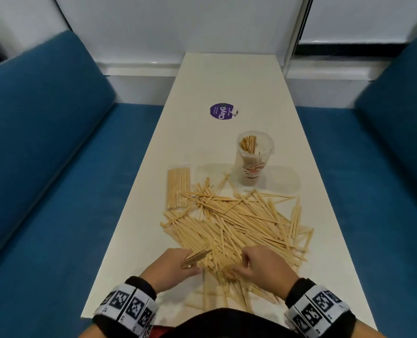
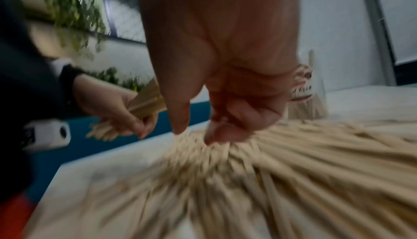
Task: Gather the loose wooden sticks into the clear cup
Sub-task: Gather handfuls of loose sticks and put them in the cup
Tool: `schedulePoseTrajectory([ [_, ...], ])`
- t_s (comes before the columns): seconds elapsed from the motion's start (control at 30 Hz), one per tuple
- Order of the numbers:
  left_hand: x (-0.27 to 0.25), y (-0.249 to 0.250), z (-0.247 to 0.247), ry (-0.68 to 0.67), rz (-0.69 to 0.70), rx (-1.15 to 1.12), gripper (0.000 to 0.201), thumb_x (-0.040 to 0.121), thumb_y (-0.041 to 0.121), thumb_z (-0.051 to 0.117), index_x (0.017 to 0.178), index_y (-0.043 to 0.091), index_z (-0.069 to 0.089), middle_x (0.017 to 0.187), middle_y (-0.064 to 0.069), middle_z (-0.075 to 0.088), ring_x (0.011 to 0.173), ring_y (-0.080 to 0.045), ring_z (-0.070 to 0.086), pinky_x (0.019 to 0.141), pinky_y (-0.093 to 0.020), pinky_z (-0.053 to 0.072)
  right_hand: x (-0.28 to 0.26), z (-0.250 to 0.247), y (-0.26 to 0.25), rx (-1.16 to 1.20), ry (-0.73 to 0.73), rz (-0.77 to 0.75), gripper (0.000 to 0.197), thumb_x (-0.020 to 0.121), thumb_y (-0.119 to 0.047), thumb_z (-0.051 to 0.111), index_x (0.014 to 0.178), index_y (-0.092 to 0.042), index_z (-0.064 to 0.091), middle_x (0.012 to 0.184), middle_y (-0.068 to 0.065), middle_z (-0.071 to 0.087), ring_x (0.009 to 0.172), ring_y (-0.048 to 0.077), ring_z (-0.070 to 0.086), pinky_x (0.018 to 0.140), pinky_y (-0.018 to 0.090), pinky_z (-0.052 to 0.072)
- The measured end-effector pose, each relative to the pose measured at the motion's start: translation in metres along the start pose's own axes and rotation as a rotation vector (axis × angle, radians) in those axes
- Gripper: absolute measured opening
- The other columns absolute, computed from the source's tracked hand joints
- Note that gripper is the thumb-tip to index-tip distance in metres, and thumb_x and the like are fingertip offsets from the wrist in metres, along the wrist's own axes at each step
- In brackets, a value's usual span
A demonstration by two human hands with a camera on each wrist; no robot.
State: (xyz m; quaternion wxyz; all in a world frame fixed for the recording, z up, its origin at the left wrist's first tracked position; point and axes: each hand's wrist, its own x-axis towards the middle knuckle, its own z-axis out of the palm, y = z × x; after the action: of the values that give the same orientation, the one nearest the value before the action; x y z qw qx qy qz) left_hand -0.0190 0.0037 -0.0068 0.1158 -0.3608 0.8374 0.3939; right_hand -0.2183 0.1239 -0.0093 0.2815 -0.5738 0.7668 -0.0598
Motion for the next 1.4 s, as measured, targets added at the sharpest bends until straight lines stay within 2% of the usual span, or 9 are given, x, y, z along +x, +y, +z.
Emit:
schedulePoseTrajectory([
  [0.13,-0.005,-0.001,0.024,-0.136,0.078,0.102,0.023,0.077,0.032,0.071,0.091,0.017,0.062,0.08,0.011,0.044,0.071,-0.002,0.044,0.059,-0.011,0.032,-0.01,0.023,0.006,-0.112,-0.15,0.151,0.058,0.073,-0.072,0.054,0.088,-0.017,0.043,0.086,-0.002,0.049,0.075,0.016,0.046,0.049,0.021,0.025],
  [0.23,-0.005,0.003,0.04,-0.238,0.125,0.265,0.035,0.078,0.023,0.069,0.105,0.009,0.053,0.099,0.0,0.041,0.092,-0.021,0.051,0.074,-0.028,0.039,-0.01,0.029,0.001,-0.119,-0.16,0.145,0.059,0.069,-0.068,0.063,0.091,-0.019,0.04,0.093,0.0,0.05,0.08,0.015,0.044,0.053,0.022,0.031],
  [0.33,-0.001,0.006,0.048,-0.255,0.103,0.36,0.04,0.078,0.013,0.067,0.113,0.008,0.047,0.117,-0.007,0.043,0.099,-0.031,0.055,0.081,-0.039,0.044,-0.008,0.031,-0.003,-0.086,-0.157,0.097,0.044,0.077,-0.053,0.066,0.092,-0.019,0.042,0.094,-0.001,0.049,0.082,0.015,0.043,0.067,0.027,0.037],
  [0.53,0.015,0.009,0.045,-0.075,0.167,0.425,0.042,0.085,-0.001,0.052,0.125,0.009,0.046,0.126,-0.007,0.045,0.108,-0.03,0.055,0.084,-0.035,0.043,-0.003,0.031,0.005,-0.033,-0.049,-0.049,0.011,0.091,-0.022,0.049,0.095,-0.014,0.054,0.103,0.002,0.054,0.095,0.019,0.053,0.076,0.025,0.039],
  [0.8,0.035,0.014,0.05,0.06,0.227,0.251,0.041,0.086,0.016,0.061,0.124,0.015,0.044,0.125,-0.001,0.05,0.103,-0.022,0.056,0.086,-0.035,0.047,-0.01,0.039,0.002,-0.157,-0.059,-0.11,0.068,0.073,-0.065,0.059,0.114,-0.011,0.048,0.115,0.002,0.046,0.106,0.018,0.043,0.09,0.027,0.035],
  [1.0,0.043,0.017,0.047,0.1,0.183,0.108,0.034,0.084,0.025,0.064,0.113,0.017,0.048,0.113,-0.002,0.056,0.099,-0.018,0.054,0.081,-0.026,0.043,-0.004,0.038,0.0,-0.11,-0.024,-0.066,0.04,0.089,-0.039,0.053,0.117,-0.01,0.049,0.119,0.007,0.052,0.109,0.023,0.049,0.088,0.029,0.038],
  [1.13,0.04,0.02,0.028,0.183,0.113,-0.04,0.022,0.087,0.036,0.062,0.09,0.017,0.049,0.087,0.001,0.055,0.077,-0.014,0.052,0.064,-0.022,0.039,-0.003,0.04,0.002,-0.073,-0.022,-0.061,0.028,0.092,-0.031,0.051,0.112,-0.011,0.054,0.115,0.006,0.055,0.106,0.022,0.053,0.083,0.029,0.04],
  [1.3,0.035,0.018,0.013,0.321,-0.026,-0.305,0.013,0.091,0.032,0.056,0.093,0.019,0.056,0.079,0.006,0.059,0.071,-0.007,0.054,0.059,-0.014,0.039,0.001,0.041,0.005,-0.069,0.0,-0.064,0.021,0.095,-0.024,0.045,0.106,-0.009,0.056,0.11,0.006,0.058,0.099,0.022,0.055,0.07,0.023,0.034],
  [1.4,0.034,0.015,0.009,0.345,-0.085,-0.407,0.017,0.091,0.03,0.057,0.093,0.013,0.06,0.086,-0.005,0.064,0.079,-0.017,0.059,0.066,-0.02,0.042,0.001,0.035,0.007,-0.062,-0.027,-0.04,0.019,0.093,-0.022,0.046,0.1,-0.008,0.058,0.102,0.006,0.059,0.091,0.022,0.057,0.07,0.028,0.041],
])
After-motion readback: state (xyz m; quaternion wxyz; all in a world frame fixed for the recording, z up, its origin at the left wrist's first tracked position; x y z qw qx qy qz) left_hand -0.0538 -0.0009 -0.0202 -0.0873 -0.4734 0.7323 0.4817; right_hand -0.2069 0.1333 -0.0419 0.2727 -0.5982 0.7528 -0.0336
